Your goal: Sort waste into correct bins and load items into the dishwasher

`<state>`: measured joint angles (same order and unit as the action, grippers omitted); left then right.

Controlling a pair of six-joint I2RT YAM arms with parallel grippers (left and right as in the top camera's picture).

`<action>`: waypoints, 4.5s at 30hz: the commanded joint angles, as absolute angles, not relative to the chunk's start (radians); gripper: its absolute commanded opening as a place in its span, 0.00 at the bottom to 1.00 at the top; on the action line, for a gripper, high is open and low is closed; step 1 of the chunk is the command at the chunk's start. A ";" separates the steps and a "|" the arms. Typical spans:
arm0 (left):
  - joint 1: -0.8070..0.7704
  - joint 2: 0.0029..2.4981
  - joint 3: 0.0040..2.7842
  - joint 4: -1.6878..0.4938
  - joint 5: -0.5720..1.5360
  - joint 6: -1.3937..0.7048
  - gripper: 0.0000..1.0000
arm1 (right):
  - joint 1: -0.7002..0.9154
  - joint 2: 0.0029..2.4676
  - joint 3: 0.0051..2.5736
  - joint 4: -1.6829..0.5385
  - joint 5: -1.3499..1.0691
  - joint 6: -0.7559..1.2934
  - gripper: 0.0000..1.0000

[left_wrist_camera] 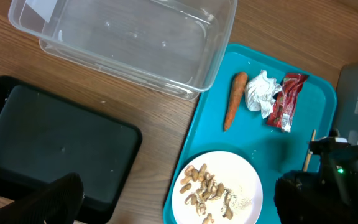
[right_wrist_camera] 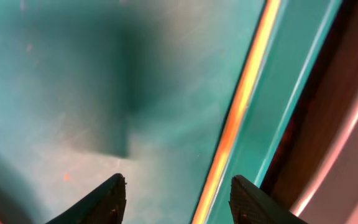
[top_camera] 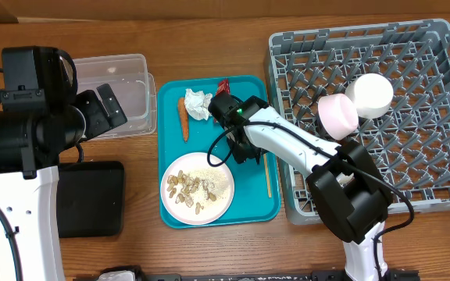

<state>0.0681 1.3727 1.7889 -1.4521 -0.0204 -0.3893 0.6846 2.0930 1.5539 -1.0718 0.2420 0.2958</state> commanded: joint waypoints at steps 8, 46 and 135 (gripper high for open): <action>0.072 1.375 1.797 -1.455 -0.033 -0.374 1.00 | 0.612 2.091 1.407 -0.987 0.125 0.326 0.55; 0.072 1.375 1.797 -1.455 -0.033 -0.374 1.00 | 0.554 1.917 1.893 -1.286 0.129 0.207 0.04; 0.072 1.375 1.797 -1.455 -0.033 -0.374 1.00 | 0.110 0.578 0.842 -0.566 -0.008 -0.006 1.00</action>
